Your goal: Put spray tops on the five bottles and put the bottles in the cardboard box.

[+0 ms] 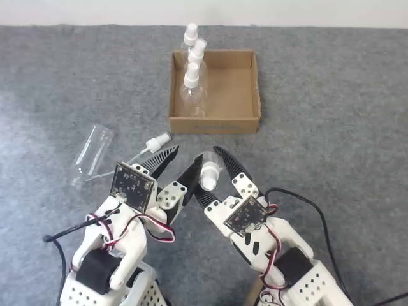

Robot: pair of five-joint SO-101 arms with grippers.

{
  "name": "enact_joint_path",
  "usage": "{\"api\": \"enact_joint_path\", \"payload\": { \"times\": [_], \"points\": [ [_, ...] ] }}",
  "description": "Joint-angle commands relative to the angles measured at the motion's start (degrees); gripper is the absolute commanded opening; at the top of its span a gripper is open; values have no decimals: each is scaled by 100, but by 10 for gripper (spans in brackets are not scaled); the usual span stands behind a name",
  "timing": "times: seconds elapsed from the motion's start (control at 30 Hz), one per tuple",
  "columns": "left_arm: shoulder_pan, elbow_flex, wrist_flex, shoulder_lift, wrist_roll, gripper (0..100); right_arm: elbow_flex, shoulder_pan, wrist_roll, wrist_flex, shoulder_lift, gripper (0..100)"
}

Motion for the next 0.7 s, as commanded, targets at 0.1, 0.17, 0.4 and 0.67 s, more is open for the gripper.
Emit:
{"api": "enact_joint_path", "payload": {
  "times": [0.1,0.17,0.4,0.67],
  "points": [
    [132,-101,176,0,-62,163,62,48,-70,-145,-207,115],
    [132,-101,176,0,-70,163,62,48,-70,-145,-207,115],
    [141,-92,185,0,-281,162,62,48,-70,-145,-207,115],
    [571,-110,360,0,-299,160,62,48,-70,-145,-207,115]
  ]
}}
